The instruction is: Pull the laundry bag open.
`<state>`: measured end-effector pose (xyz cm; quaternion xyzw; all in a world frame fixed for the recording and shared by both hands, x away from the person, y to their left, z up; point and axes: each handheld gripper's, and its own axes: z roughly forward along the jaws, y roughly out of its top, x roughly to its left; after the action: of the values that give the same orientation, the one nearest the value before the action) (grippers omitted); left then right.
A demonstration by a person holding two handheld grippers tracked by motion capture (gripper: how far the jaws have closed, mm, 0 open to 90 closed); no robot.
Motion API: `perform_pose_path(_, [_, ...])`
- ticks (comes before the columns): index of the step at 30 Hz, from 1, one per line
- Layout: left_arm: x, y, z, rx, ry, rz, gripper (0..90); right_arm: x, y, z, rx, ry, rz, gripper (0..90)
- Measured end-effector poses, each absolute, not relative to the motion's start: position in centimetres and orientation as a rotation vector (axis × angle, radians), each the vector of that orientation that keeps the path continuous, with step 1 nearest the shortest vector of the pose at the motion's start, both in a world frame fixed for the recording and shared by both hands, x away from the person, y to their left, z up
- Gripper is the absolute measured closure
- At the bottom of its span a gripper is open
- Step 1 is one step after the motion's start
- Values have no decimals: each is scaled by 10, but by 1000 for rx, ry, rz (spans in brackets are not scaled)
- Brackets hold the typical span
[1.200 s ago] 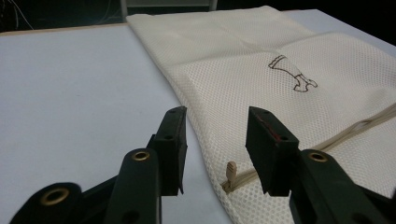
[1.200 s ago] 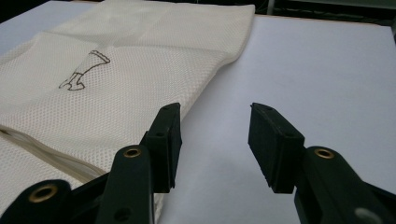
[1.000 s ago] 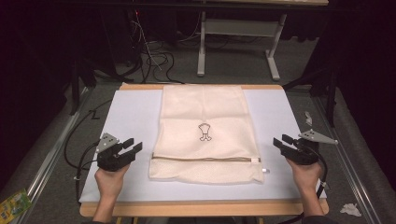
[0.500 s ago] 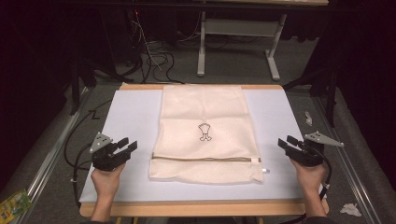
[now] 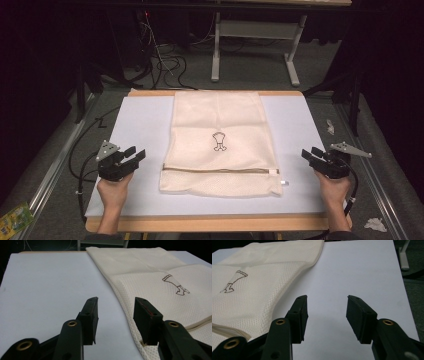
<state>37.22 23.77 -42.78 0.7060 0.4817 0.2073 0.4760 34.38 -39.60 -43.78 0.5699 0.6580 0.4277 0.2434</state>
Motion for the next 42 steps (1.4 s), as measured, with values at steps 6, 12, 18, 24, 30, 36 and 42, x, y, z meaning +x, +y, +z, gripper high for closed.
perform_pose_path(6, [375, 237, -429, 1724, 1187, 511, 548, 344, -400, -442, 1576, 1799, 1159, 525])
perform_pose_path(12, [380, 234, -430, 1727, 1192, 521, 541, 346, -399, -447, 1564, 1811, 1167, 524])
perform_pose_path(18, [381, 232, -436, 1725, 1196, 504, 532, 348, -398, -453, 1577, 1801, 1162, 509])
perform_pose_path(24, [382, 232, -437, 1727, 1198, 514, 526, 351, -392, -454, 1553, 1810, 1144, 506])
perform_pose_path(30, [392, 232, -444, 1738, 1232, 518, 520, 355, -390, -456, 1554, 1825, 1121, 508])
perform_pose_path(36, [397, 230, -450, 1743, 1248, 525, 516, 359, -389, -460, 1585, 1817, 1113, 493])
perform_pose_path(42, [403, 226, -456, 1765, 1259, 533, 515, 362, -386, -464, 1590, 1829, 1099, 492])
